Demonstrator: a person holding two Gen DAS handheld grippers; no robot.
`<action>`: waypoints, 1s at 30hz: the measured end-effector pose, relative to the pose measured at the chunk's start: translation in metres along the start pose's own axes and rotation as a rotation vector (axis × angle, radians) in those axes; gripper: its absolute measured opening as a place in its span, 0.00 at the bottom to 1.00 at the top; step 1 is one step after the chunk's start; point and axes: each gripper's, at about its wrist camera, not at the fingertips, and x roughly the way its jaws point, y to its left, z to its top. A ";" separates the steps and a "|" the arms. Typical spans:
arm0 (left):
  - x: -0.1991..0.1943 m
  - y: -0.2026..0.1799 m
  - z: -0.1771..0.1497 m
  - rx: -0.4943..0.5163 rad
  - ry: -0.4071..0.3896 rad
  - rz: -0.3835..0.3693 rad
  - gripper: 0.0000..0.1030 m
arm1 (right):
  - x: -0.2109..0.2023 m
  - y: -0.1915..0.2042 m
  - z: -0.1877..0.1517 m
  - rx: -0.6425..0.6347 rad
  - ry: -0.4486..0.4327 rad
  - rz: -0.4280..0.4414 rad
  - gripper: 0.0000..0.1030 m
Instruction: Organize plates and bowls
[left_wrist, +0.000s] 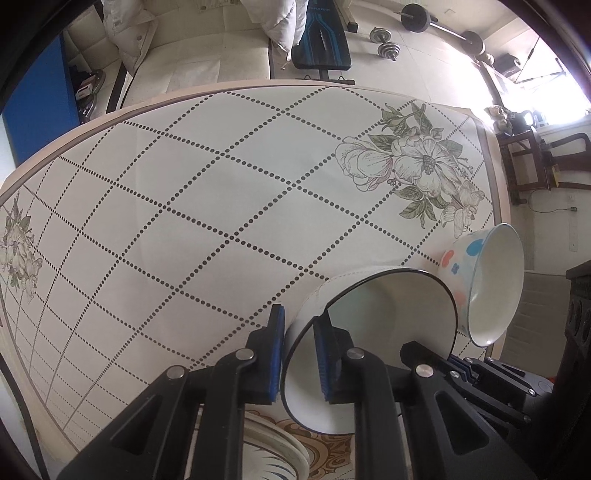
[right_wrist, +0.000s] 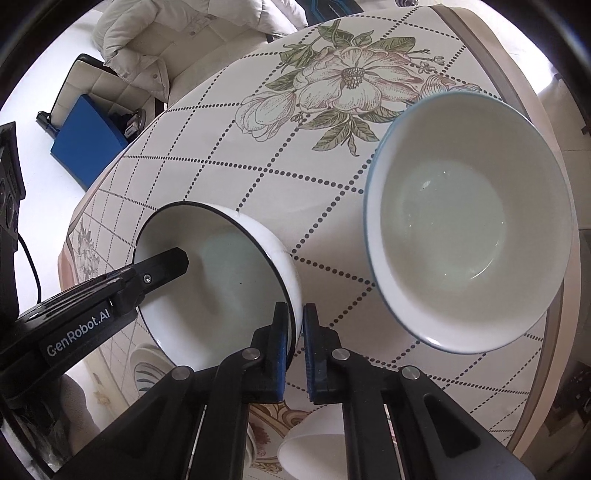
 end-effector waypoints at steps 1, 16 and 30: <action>-0.004 -0.002 -0.003 0.001 -0.004 0.000 0.13 | -0.003 0.001 -0.001 -0.003 -0.001 0.001 0.09; -0.054 -0.058 -0.064 0.116 -0.015 -0.028 0.13 | -0.084 -0.022 -0.065 -0.002 -0.048 0.010 0.09; -0.004 -0.088 -0.117 0.192 0.109 -0.008 0.13 | -0.070 -0.078 -0.140 0.083 0.011 0.001 0.09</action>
